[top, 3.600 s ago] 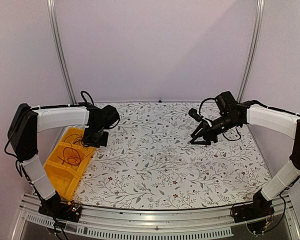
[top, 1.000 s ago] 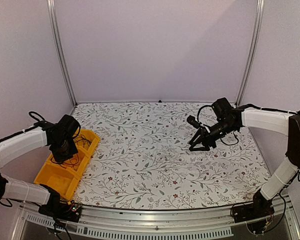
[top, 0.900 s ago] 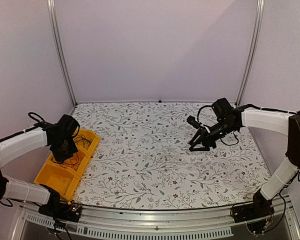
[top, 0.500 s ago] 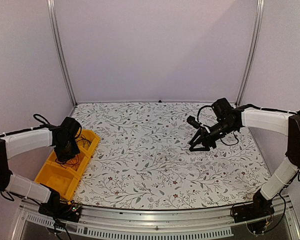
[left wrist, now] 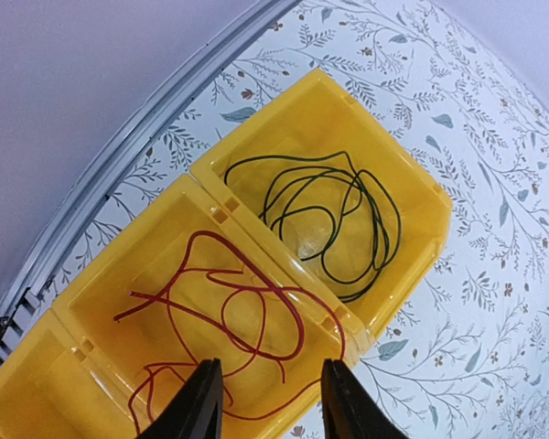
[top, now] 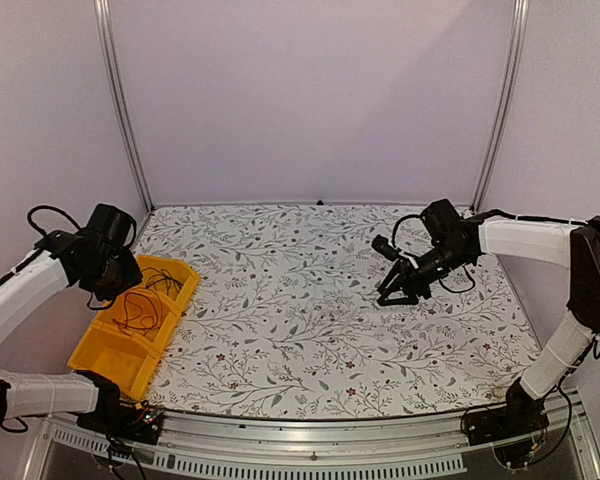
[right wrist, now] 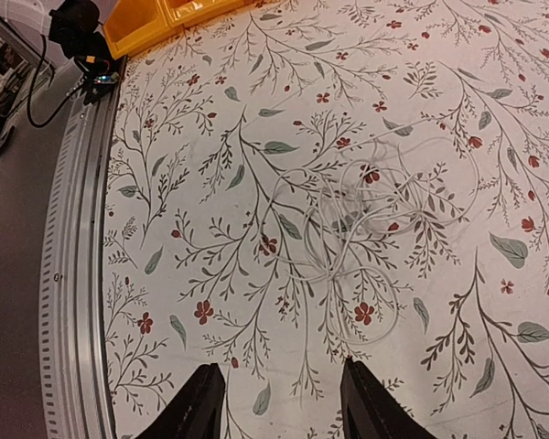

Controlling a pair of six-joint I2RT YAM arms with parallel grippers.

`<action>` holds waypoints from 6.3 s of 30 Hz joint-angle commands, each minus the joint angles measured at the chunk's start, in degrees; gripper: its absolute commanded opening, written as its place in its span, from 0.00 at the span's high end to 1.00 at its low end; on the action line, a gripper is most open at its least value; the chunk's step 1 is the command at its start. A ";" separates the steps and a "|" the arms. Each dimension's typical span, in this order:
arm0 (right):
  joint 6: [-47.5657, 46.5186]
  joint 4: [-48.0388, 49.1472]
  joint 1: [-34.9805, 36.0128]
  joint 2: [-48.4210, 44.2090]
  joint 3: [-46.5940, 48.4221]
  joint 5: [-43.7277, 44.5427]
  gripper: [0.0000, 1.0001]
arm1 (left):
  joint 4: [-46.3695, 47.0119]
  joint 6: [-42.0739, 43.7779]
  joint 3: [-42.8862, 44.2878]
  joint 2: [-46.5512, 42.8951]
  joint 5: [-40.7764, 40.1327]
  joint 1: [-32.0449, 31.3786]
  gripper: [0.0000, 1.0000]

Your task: Untangle the cables

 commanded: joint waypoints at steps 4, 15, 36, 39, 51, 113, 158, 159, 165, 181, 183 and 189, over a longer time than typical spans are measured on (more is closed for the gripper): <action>-1.62 -0.79 0.22 0.79 0.03 -0.92 0.52 | -19.00 -7.38 5.10 -3.33 -1.95 -3.23 0.60; -2.90 -2.08 0.30 0.88 -0.08 -2.06 0.52 | -26.12 -15.99 -0.32 -8.92 3.09 -8.38 0.61; -2.48 -2.00 0.39 -0.10 -0.87 -1.20 0.52 | -7.09 -8.18 -3.61 3.88 -8.74 -6.05 1.00; -2.47 -1.97 0.38 0.24 -0.86 -1.20 0.52 | -2.00 -4.37 -5.60 5.69 -9.62 -3.08 1.00; -0.55 -1.08 -0.58 -1.29 1.22 1.59 0.52 | 0.94 -0.88 -4.90 7.69 -5.48 -1.94 0.72; -2.04 -22.14 5.02 10.42 28.94 -4.82 1.00 | 75.04 37.39 16.09 51.12 21.28 -40.49 0.21; 6.36 -4.41 -15.53 -17.02 39.36 13.86 1.00 | 89.70 38.85 5.49 51.19 23.80 -37.57 0.63; 6.39 -2.58 -15.95 -18.74 33.12 15.06 1.00 | 89.29 39.64 4.80 49.43 22.34 -37.76 0.65; 6.99 4.96 -20.44 -24.97 5.38 22.53 1.00 | 82.93 42.94 4.62 44.51 20.47 -38.03 0.84; -6.92 -2.63 -6.32 -18.88 -6.34 13.07 0.24 | 81.03 43.84 8.91 48.35 27.39 -39.65 0.90; -7.46 -0.88 -1.96 -19.25 -4.27 11.85 0.24 | 80.89 43.52 9.54 48.69 28.72 -39.80 0.90; -9.39 1.01 6.85 -13.06 3.74 15.99 0.24 | 80.39 41.71 10.78 49.03 33.41 -39.97 0.90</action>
